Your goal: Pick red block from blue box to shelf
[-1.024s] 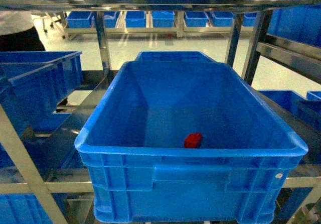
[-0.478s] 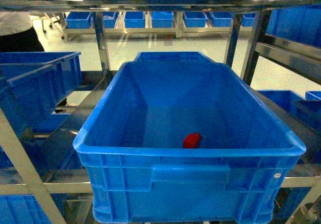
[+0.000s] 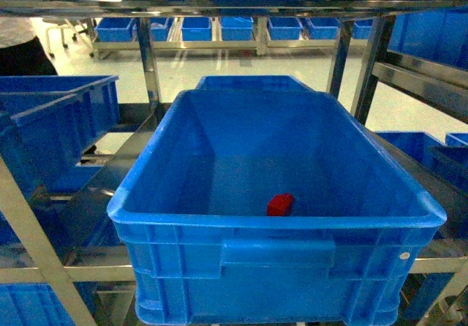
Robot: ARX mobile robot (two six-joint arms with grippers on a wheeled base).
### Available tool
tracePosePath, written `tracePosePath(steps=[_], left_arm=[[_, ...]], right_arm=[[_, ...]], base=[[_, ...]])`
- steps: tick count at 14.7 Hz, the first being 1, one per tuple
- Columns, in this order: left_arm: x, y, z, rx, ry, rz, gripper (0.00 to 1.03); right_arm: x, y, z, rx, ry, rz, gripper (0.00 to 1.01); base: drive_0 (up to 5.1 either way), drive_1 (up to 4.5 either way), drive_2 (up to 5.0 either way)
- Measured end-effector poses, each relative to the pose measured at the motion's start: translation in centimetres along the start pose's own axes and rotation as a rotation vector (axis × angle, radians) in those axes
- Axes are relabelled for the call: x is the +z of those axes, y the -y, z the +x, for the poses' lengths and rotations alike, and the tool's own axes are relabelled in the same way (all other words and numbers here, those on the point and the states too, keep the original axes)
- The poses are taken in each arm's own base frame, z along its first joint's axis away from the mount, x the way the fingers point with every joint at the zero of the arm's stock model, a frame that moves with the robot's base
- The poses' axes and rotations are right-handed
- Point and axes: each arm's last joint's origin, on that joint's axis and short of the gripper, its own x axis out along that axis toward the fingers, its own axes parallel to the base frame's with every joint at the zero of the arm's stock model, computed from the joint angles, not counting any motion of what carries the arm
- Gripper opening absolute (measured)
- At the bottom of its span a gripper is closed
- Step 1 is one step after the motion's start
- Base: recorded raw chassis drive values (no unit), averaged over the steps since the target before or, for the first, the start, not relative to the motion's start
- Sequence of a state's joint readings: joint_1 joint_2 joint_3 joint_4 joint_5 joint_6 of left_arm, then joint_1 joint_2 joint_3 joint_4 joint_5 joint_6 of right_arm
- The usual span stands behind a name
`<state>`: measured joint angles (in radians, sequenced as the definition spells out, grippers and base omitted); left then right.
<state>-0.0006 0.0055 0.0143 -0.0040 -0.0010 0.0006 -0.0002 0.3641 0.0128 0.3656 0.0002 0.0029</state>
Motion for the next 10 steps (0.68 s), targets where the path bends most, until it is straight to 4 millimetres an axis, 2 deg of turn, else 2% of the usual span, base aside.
tracePosePath(steps=[8, 10], left_arm=[[0.0, 0.0, 0.0, 0.000, 0.000, 0.000, 0.98], [0.0, 0.0, 0.0, 0.001, 0.000, 0.000, 0.98]], right_arm=[[0.0, 0.0, -1.2, 0.000, -0.002, 0.000, 0.02], [-0.7, 0.0, -2.0, 0.001, -0.053, 0.000, 0.02]], base=[[0.0, 0.00, 0.0], [0.0, 0.00, 0.0]])
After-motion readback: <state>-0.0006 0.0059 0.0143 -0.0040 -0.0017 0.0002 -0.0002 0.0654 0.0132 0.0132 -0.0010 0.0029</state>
